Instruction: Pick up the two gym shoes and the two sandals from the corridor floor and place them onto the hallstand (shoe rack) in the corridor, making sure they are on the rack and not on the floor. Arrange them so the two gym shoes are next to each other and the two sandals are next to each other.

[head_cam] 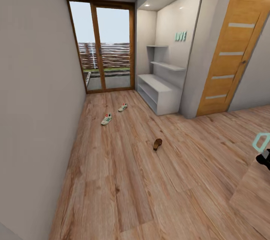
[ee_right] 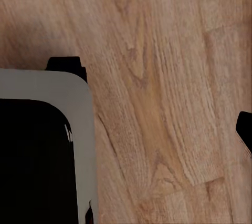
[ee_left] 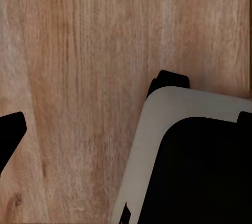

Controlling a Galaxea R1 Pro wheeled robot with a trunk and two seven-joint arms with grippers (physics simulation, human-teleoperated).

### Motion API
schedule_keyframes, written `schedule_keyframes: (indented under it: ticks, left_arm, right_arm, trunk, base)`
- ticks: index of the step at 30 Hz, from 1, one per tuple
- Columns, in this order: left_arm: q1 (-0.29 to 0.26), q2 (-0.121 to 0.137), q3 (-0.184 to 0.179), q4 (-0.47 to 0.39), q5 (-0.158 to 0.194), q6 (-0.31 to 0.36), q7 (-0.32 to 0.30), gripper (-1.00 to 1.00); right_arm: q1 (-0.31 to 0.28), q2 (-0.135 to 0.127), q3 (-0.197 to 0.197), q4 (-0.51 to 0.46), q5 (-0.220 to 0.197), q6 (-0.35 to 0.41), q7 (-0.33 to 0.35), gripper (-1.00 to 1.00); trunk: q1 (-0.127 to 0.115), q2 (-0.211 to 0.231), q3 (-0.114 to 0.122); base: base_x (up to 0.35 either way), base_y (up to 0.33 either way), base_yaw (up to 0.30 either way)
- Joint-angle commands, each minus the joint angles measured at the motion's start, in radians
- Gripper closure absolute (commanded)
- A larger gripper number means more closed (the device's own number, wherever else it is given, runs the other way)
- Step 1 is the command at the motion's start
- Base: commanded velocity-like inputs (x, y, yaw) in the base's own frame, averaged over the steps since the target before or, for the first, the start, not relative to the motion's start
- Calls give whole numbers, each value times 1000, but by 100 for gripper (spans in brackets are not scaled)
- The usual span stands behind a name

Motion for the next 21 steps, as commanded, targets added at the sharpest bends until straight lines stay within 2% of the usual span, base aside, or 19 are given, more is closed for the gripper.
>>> schedule_keyframes:
  ticks: [1, 21]
  left_arm:
    - [0, 0, 0, 0, 0, 0, 0, -100]
    - [-1, 1, 1, -1, 1, 0, -1, -100]
  right_arm:
    - [0, 0, 0, 0, 0, 0, 0, -100]
    - [0, 0, 0, 0, 0, 0, 0, -100]
  trunk:
    - [0, 0, 0]
    - [0, 0, 0]
  base:
    - [321, 0, 27]
    - [321, 0, 6]
